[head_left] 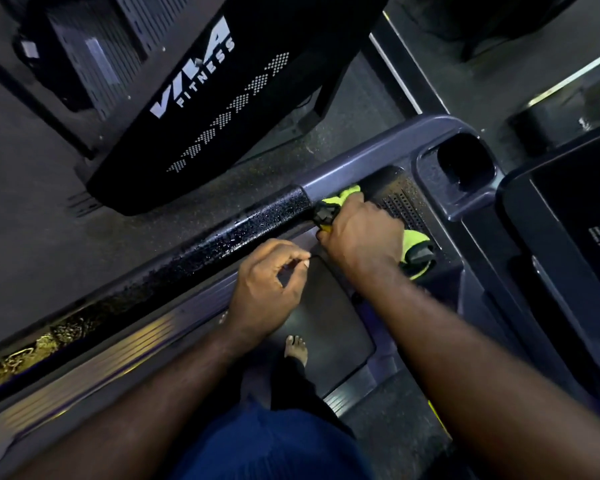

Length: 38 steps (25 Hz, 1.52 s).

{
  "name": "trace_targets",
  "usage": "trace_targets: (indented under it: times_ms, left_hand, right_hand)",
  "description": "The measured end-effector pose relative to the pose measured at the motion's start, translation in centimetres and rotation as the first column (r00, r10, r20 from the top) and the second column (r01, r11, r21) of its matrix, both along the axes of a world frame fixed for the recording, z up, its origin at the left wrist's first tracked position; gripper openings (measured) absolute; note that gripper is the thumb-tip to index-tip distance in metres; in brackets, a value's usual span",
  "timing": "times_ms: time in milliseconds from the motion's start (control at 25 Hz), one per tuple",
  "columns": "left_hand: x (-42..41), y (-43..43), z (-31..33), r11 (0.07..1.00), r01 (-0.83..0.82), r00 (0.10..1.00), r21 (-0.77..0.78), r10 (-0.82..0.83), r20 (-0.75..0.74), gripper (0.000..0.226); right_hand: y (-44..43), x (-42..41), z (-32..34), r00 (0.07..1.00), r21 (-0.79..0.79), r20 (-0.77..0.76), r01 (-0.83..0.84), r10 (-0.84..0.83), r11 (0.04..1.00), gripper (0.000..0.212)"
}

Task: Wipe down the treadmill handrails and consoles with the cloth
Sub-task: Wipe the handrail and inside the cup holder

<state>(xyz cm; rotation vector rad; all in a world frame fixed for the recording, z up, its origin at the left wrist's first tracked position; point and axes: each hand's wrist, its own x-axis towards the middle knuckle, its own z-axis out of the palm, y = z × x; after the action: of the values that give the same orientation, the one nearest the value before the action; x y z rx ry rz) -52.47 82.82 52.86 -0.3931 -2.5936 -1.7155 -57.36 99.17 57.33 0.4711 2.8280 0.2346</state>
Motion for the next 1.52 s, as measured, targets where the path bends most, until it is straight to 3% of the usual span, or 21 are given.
trace_targets:
  times_ms: [40, 120, 240, 280, 320, 360, 400, 440, 520, 600, 680, 760, 800, 840, 920, 1000, 1080, 1240, 1320, 1400, 1520]
  left_hand:
    - [-0.3, 0.1, 0.0, 0.999, 0.041, 0.999, 0.006, -0.041, 0.002, 0.01]
    - [-0.7, 0.3, 0.0, 0.994, 0.105, 0.994, 0.034, -0.105, -0.016, 0.01]
    - [-1.4, 0.0, 0.5, 0.984, 0.174, 0.984, 0.027, -0.173, -0.04, 0.011]
    - [-1.5, -0.2, 0.6, 0.983, 0.184, 0.982, 0.018, -0.183, -0.044, 0.011]
    - [-1.5, -0.6, 0.5, 0.982, 0.186, 0.982, 0.015, -0.185, -0.038, 0.011]
    - [-1.4, -0.9, 0.4, 0.982, 0.19, 0.982, 0.016, -0.189, -0.024, 0.011]
    - [-1.4, -1.2, 0.2, 0.981, 0.196, 0.981, 0.017, -0.195, -0.013, 0.01]
    - [-1.4, -1.4, 0.1, 0.979, 0.204, 0.979, 0.016, -0.204, -0.007, 0.01]
    - [-1.9, -1.7, 0.1, 0.973, 0.231, 0.973, 0.002, -0.231, -0.003, 0.01]
    - [-2.7, -1.4, 0.2, 0.963, 0.271, 0.963, 0.003, -0.271, -0.009, 0.01]
    - [-3.2, -1.2, 0.8, 0.957, 0.289, 0.957, 0.004, -0.289, 0.0, 0.01]
    - [-3.1, -1.3, 1.0, 0.952, 0.305, 0.952, 0.0, -0.305, 0.018, 0.01]
    - [-2.9, -1.5, 1.0, 0.952, 0.306, 0.952, 0.0, -0.306, 0.027, 0.009]
    - [-2.6, -1.9, 0.8, 0.954, 0.298, 0.954, 0.001, -0.298, 0.041, 0.009]
    - [-1.9, -2.4, 0.6, 0.959, 0.284, 0.956, 0.003, -0.284, 0.076, 0.009]
    - [-1.4, -2.4, 0.9, 0.961, 0.275, 0.959, -0.016, -0.273, 0.076, 0.01]
    - [-1.7, -1.7, 1.6, 0.957, 0.29, 0.956, -0.013, -0.289, 0.039, 0.011]
    - [-3.6, -0.3, 2.7, 0.965, 0.263, 0.965, 0.014, -0.263, 0.016, 0.016]
    - [-4.2, 0.1, 3.0, 0.973, 0.229, 0.971, 0.04, -0.231, 0.055, 0.02]
    - [-4.2, 0.4, 3.0, 0.971, 0.238, 0.969, 0.019, -0.239, 0.057, 0.026]
    - [-4.1, 0.6, 2.2, 0.949, 0.309, 0.951, -0.055, -0.309, 0.016, 0.033]
  right_hand:
    - [0.3, -0.7, 0.1, 0.999, -0.063, 0.035, 0.039, -0.037, 0.997, 0.067]
    - [2.1, -2.6, 0.7, 0.952, -0.262, 0.256, 0.232, -0.165, 0.937, 0.071]
    - [4.0, -4.3, 2.0, 0.759, -0.543, 0.608, 0.613, -0.235, 0.574, 0.053]
    - [4.0, -4.4, 1.9, 0.747, -0.549, 0.62, 0.632, -0.241, 0.547, 0.052]
    - [3.7, -4.2, 1.5, 0.786, -0.526, 0.561, 0.581, -0.261, 0.621, 0.057]
    - [3.0, -3.5, 1.2, 0.857, -0.429, 0.442, 0.461, -0.264, 0.777, 0.065]
    - [2.2, -2.3, 0.4, 0.936, -0.267, 0.274, 0.296, -0.223, 0.917, 0.067]
    - [1.1, -1.3, 0.1, 0.98, -0.109, 0.131, 0.164, -0.15, 0.98, 0.063]
    - [-0.5, -0.7, 0.0, 0.995, -0.027, -0.018, 0.095, -0.095, 0.995, 0.055]
    - [0.6, -1.6, 0.0, 0.985, -0.139, 0.088, 0.162, -0.151, 0.977, 0.056]
    - [3.2, -3.4, 0.4, 0.906, -0.391, 0.343, 0.379, -0.25, 0.838, 0.06]
    - [4.9, -4.0, 1.5, 0.715, -0.532, 0.658, 0.664, -0.237, 0.525, 0.055]
    - [5.2, -4.1, 1.4, 0.679, -0.549, 0.705, 0.706, -0.206, 0.448, 0.053]
    - [5.2, -4.1, 1.2, 0.717, -0.576, 0.666, 0.669, -0.205, 0.469, 0.055]
    - [4.6, -3.1, 0.7, 0.895, -0.506, 0.368, 0.42, -0.252, 0.754, 0.069]
    - [2.7, 0.6, -0.1, 0.995, -0.162, -0.004, 0.101, -0.103, 0.982, 0.074]
    - [0.9, 5.4, -0.3, 0.984, 0.089, -0.139, -0.101, 0.112, 0.991, 0.078]
    - [1.7, 11.4, 3.2, 0.98, -0.02, 0.082, -0.183, 0.184, 0.983, 0.113]
    - [3.6, 12.4, 4.8, 0.962, 0.0, 0.157, -0.226, 0.223, 0.974, 0.096]
    - [4.8, 12.7, 4.5, 0.951, 0.048, 0.112, -0.295, 0.288, 0.954, 0.078]
    - [3.7, 12.0, 0.6, 0.941, 0.116, 0.032, -0.339, 0.338, 0.934, 0.085]
